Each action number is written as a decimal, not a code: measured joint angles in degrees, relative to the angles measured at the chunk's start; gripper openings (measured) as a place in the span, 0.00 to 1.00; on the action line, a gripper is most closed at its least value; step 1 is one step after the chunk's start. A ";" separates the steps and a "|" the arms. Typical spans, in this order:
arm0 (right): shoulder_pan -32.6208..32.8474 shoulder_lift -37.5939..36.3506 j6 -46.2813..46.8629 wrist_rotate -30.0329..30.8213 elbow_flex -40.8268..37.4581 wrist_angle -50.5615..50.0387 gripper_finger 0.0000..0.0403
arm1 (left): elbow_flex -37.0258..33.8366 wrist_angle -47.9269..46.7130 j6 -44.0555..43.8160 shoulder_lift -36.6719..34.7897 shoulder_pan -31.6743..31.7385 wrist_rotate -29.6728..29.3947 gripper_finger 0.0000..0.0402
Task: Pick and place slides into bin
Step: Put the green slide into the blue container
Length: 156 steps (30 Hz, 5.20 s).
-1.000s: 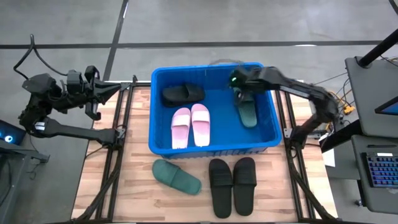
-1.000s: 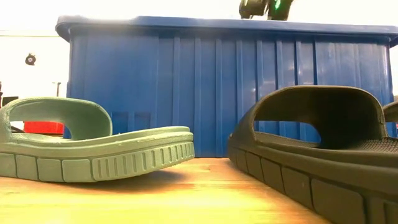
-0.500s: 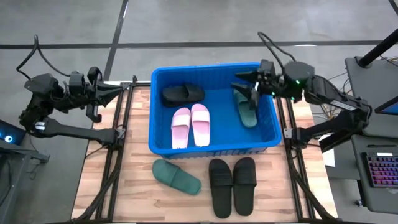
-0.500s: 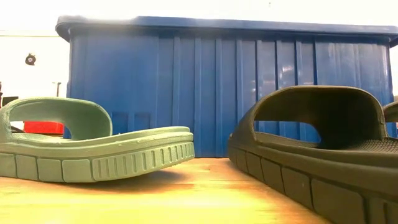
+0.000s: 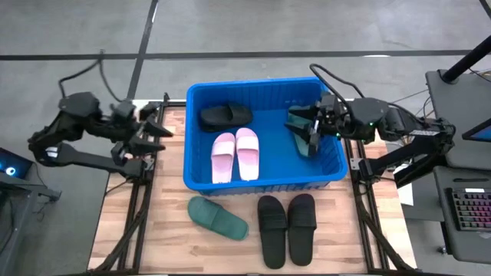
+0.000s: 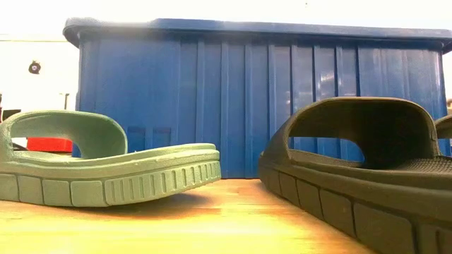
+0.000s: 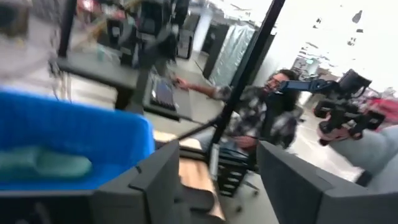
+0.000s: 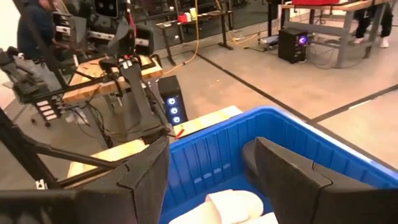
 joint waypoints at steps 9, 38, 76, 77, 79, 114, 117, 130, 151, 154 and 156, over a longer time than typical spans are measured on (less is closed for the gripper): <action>1.32 -0.13 0.19 2.52 0.00 -3.04 0.55 | 1.88 0.07 -10.40 5.97 -2.99 1.31 0.53; 0.29 -5.79 11.66 11.92 0.35 -34.26 0.56 | 36.23 -26.36 -25.70 52.88 -20.27 -21.44 0.53; 0.29 -5.62 10.36 11.96 0.35 -36.01 0.56 | 36.05 -50.78 -76.33 79.69 -31.82 -15.11 0.53; 0.29 -5.62 10.36 11.96 0.35 -36.01 0.56 | 36.04 -51.39 -76.51 80.20 -32.00 -14.91 0.53; 0.29 -5.62 10.37 11.96 0.35 -36.01 0.56 | 36.04 -52.86 -77.47 81.09 -32.16 -14.31 0.53; 0.29 -5.68 10.37 11.98 0.35 -37.32 0.56 | 31.70 -54.76 -69.41 80.57 -32.65 -15.60 0.03; 0.29 -5.68 10.04 11.98 0.35 -37.31 0.56 | 32.31 -52.64 -62.62 78.86 -32.99 -16.50 0.02; 0.29 -5.69 9.91 12.05 0.35 -37.28 0.56 | 32.76 -29.38 -35.01 63.73 -34.60 -21.11 0.00; 0.29 -5.99 10.53 12.25 1.67 -36.42 0.56 | 32.65 -7.43 -9.64 50.48 -23.39 -64.61 0.00; 0.29 -6.01 10.57 12.55 3.42 -36.27 0.56 | 32.65 -7.40 -8.59 50.45 -19.39 -64.63 0.00; 0.29 -6.01 10.53 13.71 4.72 -36.29 0.56 | 32.65 -7.39 -6.05 50.45 -16.82 -64.67 0.00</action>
